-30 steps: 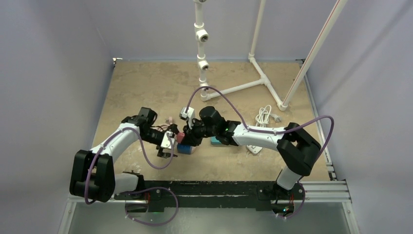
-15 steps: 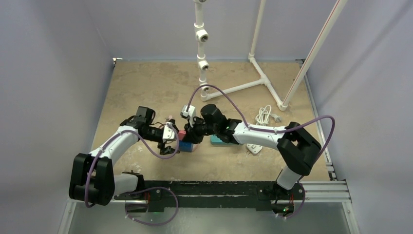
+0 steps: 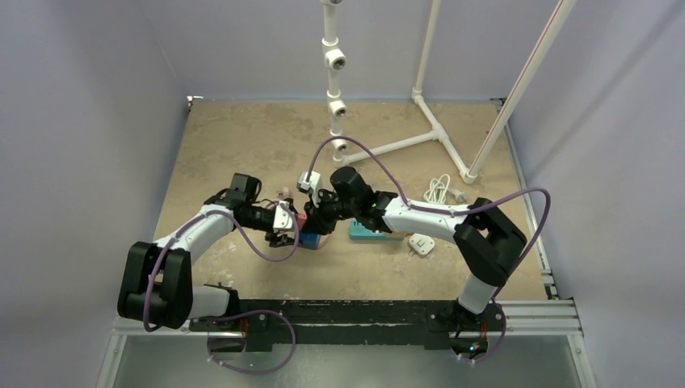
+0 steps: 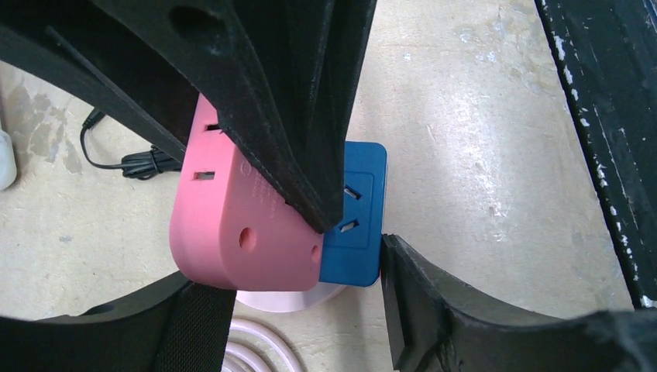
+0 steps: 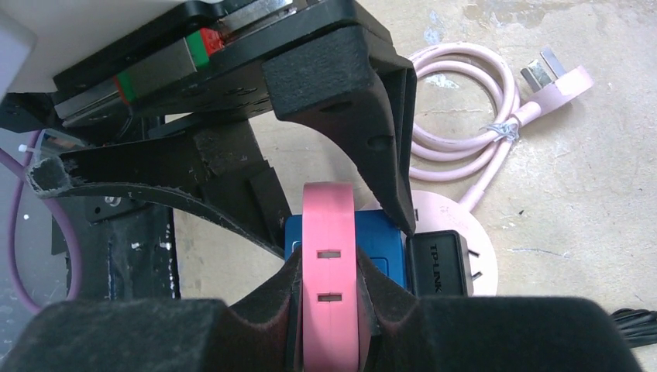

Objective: Insert the plug
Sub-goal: Insert the plug into the socket.

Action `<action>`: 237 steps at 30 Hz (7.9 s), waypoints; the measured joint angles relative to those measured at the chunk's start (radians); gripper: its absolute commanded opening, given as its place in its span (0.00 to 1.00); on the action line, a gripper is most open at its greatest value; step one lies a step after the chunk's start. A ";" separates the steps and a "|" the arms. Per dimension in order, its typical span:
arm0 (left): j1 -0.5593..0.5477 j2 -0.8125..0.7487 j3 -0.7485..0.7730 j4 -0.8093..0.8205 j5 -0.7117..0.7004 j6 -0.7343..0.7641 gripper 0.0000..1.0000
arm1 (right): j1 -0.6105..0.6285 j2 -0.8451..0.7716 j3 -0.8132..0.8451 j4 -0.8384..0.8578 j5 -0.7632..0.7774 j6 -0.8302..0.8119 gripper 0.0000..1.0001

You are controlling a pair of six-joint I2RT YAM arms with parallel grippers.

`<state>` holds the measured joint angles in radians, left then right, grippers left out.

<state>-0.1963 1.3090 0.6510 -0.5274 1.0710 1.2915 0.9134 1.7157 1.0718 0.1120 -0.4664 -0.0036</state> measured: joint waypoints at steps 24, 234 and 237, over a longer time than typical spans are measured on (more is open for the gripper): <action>-0.017 0.019 0.032 -0.064 -0.012 0.054 0.00 | -0.011 -0.053 -0.079 0.069 0.080 -0.005 0.61; 0.012 0.016 0.025 -0.113 0.026 0.106 0.61 | 0.135 -0.021 -0.029 0.079 0.215 -0.148 0.00; 0.012 0.013 0.018 -0.107 0.026 0.097 0.56 | 0.135 -0.024 -0.032 0.079 0.214 -0.148 0.00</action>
<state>-0.1841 1.3216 0.6685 -0.6342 1.0969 1.3888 1.0485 1.6920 1.0401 0.1913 -0.2523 -0.1520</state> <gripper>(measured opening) 0.617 0.227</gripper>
